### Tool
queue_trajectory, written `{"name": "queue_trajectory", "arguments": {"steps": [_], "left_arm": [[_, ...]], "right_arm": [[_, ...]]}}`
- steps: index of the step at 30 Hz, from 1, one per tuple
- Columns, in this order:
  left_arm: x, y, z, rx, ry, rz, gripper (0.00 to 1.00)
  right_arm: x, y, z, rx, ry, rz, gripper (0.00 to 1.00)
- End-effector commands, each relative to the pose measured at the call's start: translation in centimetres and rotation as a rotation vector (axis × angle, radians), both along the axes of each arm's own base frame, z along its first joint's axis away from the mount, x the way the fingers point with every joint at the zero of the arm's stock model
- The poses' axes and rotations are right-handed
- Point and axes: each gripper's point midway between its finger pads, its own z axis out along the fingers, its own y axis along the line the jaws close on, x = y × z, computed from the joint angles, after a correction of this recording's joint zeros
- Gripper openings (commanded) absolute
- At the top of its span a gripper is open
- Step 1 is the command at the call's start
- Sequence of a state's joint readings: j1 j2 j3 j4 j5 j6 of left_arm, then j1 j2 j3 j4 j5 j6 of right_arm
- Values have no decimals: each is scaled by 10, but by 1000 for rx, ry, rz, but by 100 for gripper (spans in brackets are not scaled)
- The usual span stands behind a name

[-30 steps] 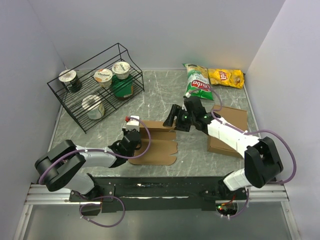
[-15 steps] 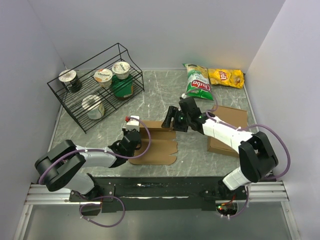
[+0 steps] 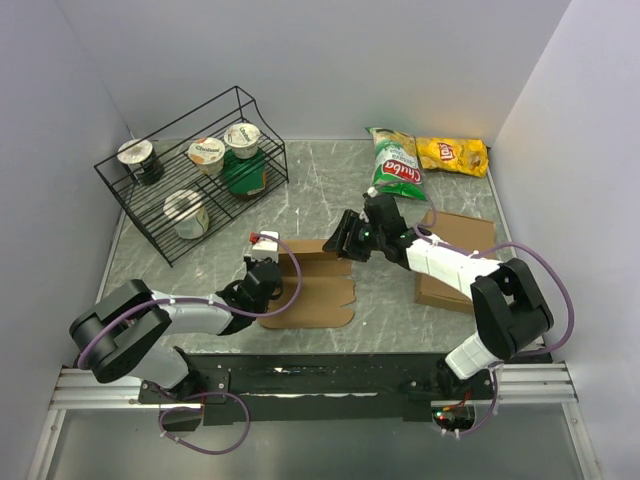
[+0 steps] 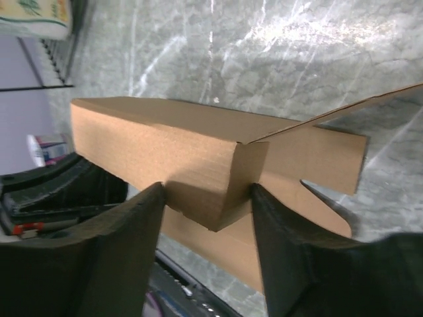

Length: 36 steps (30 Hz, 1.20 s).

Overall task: Fold the paper box
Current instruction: Fold the paper box at the center of the board.

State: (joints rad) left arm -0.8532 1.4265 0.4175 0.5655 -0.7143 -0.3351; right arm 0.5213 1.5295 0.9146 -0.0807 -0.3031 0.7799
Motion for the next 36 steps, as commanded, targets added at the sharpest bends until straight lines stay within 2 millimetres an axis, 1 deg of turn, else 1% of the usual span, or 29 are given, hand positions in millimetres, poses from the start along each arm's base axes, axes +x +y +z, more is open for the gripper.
{"name": "queue_trajectory", "arguments": {"steps": [1, 3, 4, 6, 10, 16, 18, 19, 21, 22, 23, 24, 25, 26, 27, 28, 31, 32, 33, 34, 35, 36], "left_arm": [[5, -6, 10, -21, -23, -6, 13], [5, -6, 9, -20, -22, -6, 13], [5, -7, 9, -18, -22, -8, 13], [5, -6, 9, -16, -20, -6, 12], [5, -7, 8, -14, -18, -8, 12], [5, -7, 8, -13, -17, -8, 13], [5, -7, 7, -11, -16, -8, 12], [5, -7, 8, -10, -16, -6, 12], [6, -6, 6, -7, -13, 0, 12], [6, -7, 6, -4, -11, 0, 12], [6, -7, 7, -7, -11, 3, 12], [6, -7, 6, -4, -10, 4, 12], [6, -7, 6, -5, -8, 3, 12], [6, -7, 6, -5, -8, 3, 12], [6, -7, 6, -6, -9, 5, 12], [6, -6, 6, -5, -7, 5, 12], [6, -6, 6, -6, -9, 6, 13], [6, -7, 6, -6, -8, 4, 12], [6, -6, 5, -6, -8, 5, 12], [6, -7, 6, -8, -9, 2, 13], [6, -7, 6, -8, -9, 2, 12], [6, -7, 6, -8, -9, 2, 13]], "right_arm": [[9, 13, 18, 127, -33, 12, 57], [9, 13, 15, 149, -15, 6, 54], [7, 14, 15, 165, -9, 10, 51], [9, 15, 15, 194, -8, 4, 48], [10, 15, 12, 206, -6, 6, 41], [9, 13, 9, 210, -12, -2, 39], [10, 9, 7, 182, -15, -7, 43], [10, 7, 11, 174, -31, -11, 53], [9, -7, 7, 124, -44, -36, 65], [7, -13, 17, 120, -75, -44, 75], [4, -25, 10, 92, -79, -56, 79], [2, -32, 9, 77, -86, -65, 82], [-2, -39, 15, 75, -109, -70, 82], [-9, -47, 5, 50, -102, -71, 83], [-12, -54, 2, 38, -103, -83, 83], [-20, -61, -4, 27, -102, -92, 82], [-30, -70, -14, 9, -95, -108, 80], [-31, -72, -18, 5, -88, -117, 78], [-31, -73, -21, 0, -84, -124, 73], [-31, -73, -27, -4, -66, -126, 70], [-27, -70, -27, 4, -83, -122, 68], [-26, -69, -29, 8, -85, -119, 63]]}}
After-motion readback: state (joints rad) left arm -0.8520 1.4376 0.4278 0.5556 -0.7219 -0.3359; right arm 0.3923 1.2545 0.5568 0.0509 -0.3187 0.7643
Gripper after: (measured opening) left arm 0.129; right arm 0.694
